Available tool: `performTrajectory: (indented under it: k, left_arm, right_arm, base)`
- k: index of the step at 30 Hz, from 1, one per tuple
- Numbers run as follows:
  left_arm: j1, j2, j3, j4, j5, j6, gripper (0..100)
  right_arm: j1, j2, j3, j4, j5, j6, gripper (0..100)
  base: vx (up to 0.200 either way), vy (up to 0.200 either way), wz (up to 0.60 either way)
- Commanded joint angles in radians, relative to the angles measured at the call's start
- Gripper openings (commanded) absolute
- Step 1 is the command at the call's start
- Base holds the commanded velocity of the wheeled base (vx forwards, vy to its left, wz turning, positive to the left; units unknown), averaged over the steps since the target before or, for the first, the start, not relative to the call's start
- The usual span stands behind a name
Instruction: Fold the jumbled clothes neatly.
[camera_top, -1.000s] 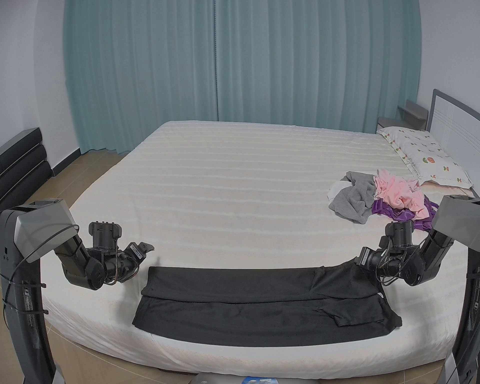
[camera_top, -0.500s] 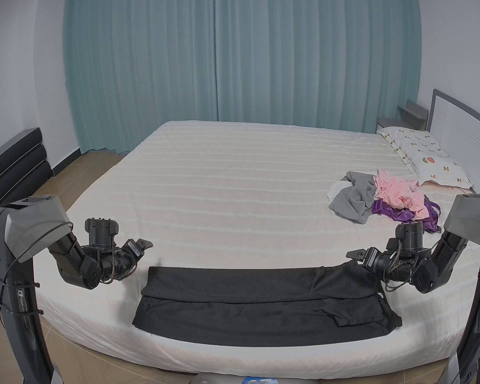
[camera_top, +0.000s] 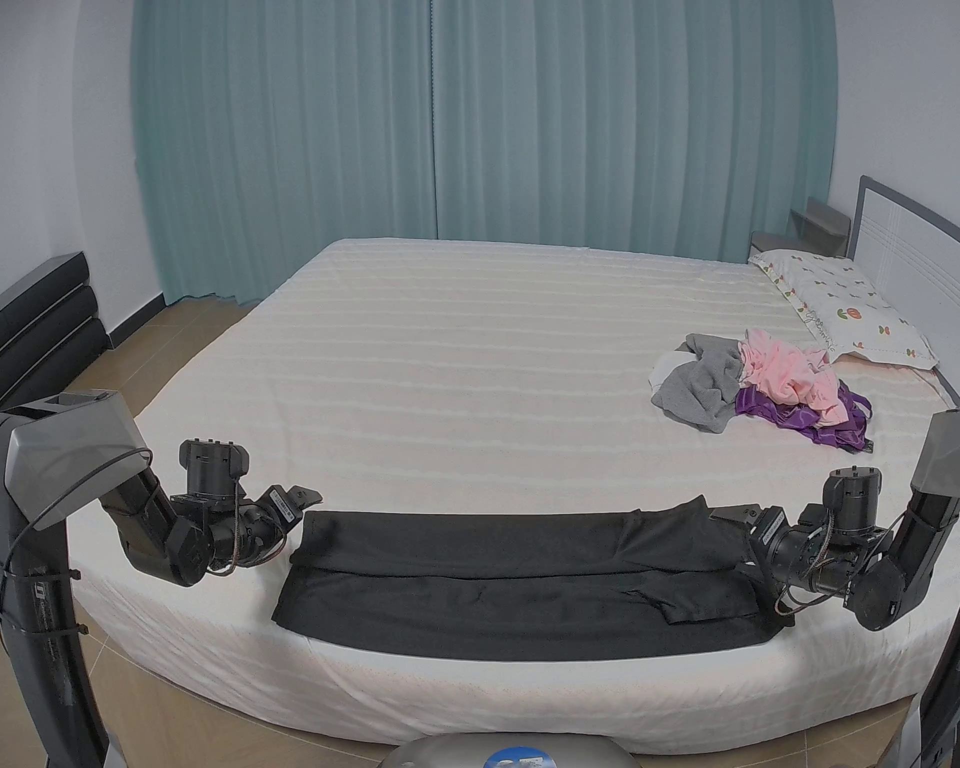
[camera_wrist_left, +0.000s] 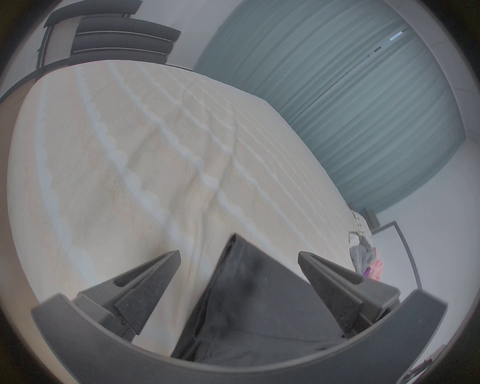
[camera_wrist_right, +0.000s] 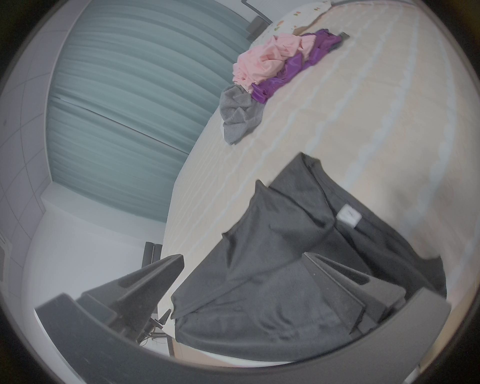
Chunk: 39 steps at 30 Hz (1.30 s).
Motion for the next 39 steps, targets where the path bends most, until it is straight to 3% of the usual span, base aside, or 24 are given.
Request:
performTrajectory:
  k: [1,10,23,39]
  left_arm:
    - [-0.014,0.031,-0.008,0.001,-0.013,0.062,100]
    - [-0.04,0.105,-0.088,0.001,-0.044,0.154,100]
    - [-0.042,0.007,-0.067,0.002,-0.033,0.153,100]
    - [-0.037,0.094,-0.062,0.001,-0.03,0.157,100]
  right_arm:
    - [-0.009,0.016,0.028,-0.007,0.021,0.005,100]
    - [-0.009,0.016,0.051,-0.028,0.021,0.024,100]
    - [-0.012,0.019,0.059,-0.043,0.021,0.022,100]
    - [-0.011,0.029,0.066,-0.045,0.021,0.021,100]
  base:
    - [0.0,0.0,0.0]
    - [0.0,0.0,0.0]
    - [0.0,0.0,0.0]
    - [0.0,0.0,0.0]
